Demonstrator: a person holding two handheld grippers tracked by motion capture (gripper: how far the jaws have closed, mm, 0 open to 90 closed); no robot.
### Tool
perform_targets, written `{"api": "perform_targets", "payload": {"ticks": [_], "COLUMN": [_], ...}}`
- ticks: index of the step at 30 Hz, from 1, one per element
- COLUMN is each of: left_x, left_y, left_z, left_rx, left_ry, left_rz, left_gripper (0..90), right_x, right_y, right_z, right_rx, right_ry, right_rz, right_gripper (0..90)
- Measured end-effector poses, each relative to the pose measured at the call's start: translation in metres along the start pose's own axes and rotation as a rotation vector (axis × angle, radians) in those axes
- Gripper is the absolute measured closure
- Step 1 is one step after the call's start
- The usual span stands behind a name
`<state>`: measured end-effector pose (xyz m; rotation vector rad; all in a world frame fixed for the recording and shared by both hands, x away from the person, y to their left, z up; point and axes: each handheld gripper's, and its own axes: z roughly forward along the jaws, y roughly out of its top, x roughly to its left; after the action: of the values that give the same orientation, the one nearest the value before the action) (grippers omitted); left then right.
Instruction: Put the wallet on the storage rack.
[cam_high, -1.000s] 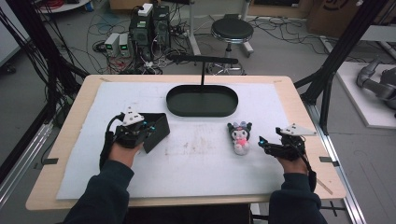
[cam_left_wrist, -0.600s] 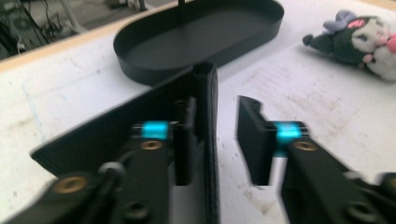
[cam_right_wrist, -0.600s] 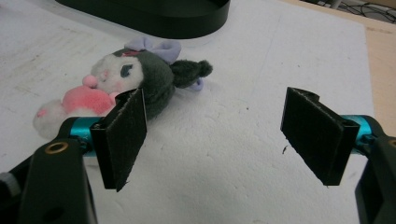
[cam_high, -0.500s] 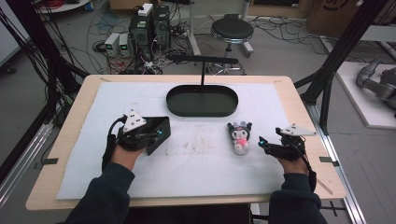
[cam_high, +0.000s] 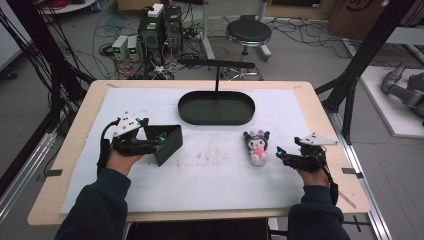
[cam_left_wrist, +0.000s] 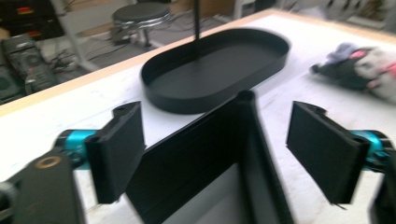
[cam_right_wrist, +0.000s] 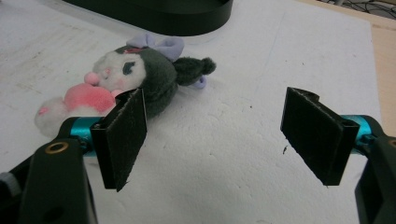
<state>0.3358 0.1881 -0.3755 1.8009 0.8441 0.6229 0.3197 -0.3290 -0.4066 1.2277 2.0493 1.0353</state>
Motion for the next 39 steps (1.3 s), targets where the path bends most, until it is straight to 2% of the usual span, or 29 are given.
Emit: {"api": "perform_targets", "payload": {"ticks": [4, 9, 13, 16, 20, 22, 27, 32, 34, 35, 38, 39], "left_x": [-0.006, -0.003, 0.005, 0.007, 0.009, 0.01, 0.008, 0.015, 0.015, 0.015, 0.016, 0.016], "left_y": [-0.002, -0.003, -0.006, -0.008, -0.006, -0.006, -0.003, -0.002, -0.002, -0.002, -0.002, -0.001], "left_z": [0.007, 0.015, 0.019, 0.023, 0.024, 0.024, 0.023, 0.03, 0.031, 0.03, 0.026, 0.025], "left_rx": [0.054, 0.074, 0.094, 0.097, 0.108, 0.112, 0.089, 0.144, 0.146, 0.152, 0.168, 0.173], "left_ry": [0.031, 0.056, 0.078, 0.088, 0.078, 0.062, 0.086, 0.077, 0.08, 0.074, 0.047, 0.048], "left_rz": [0.048, 0.065, 0.059, 0.078, 0.075, 0.092, 0.128, 0.126, 0.124, 0.125, 0.112, 0.112], "left_gripper": [16.2, 16.1, 16.2, 16.2, 17.1, 24.7, 26.9, 27.1, 28.2, 29.9, 50.1, 54.2], "right_x": [0.001, 0.001, 0.001, 0.001, 0.001, 0.001, 0.0, 0.001, 0.001, 0.0, 0.0, 0.0], "right_y": [0.001, 0.001, 0.0, 0.0, 0.0, 0.0, 0.0, 0.0, 0.0, 0.0, -0.001, -0.001], "right_z": [0.001, 0.001, 0.001, 0.001, 0.001, 0.001, 0.001, 0.002, 0.002, 0.002, 0.001, 0.001], "right_rx": [0.0, 0.0, 0.001, 0.003, 0.002, 0.001, 0.003, 0.002, 0.003, 0.002, 0.005, 0.006], "right_ry": [0.002, 0.005, 0.004, 0.005, 0.006, 0.005, 0.006, 0.007, 0.007, 0.008, 0.006, 0.007], "right_rz": [-0.006, -0.006, -0.006, -0.005, -0.003, -0.007, -0.006, -0.01, -0.008, -0.005, -0.002, -0.003], "right_gripper": [23.0, 23.0, 23.1, 23.3, 23.3, 23.3, 23.3, 23.3, 23.3, 23.3, 23.3, 23.3]}}
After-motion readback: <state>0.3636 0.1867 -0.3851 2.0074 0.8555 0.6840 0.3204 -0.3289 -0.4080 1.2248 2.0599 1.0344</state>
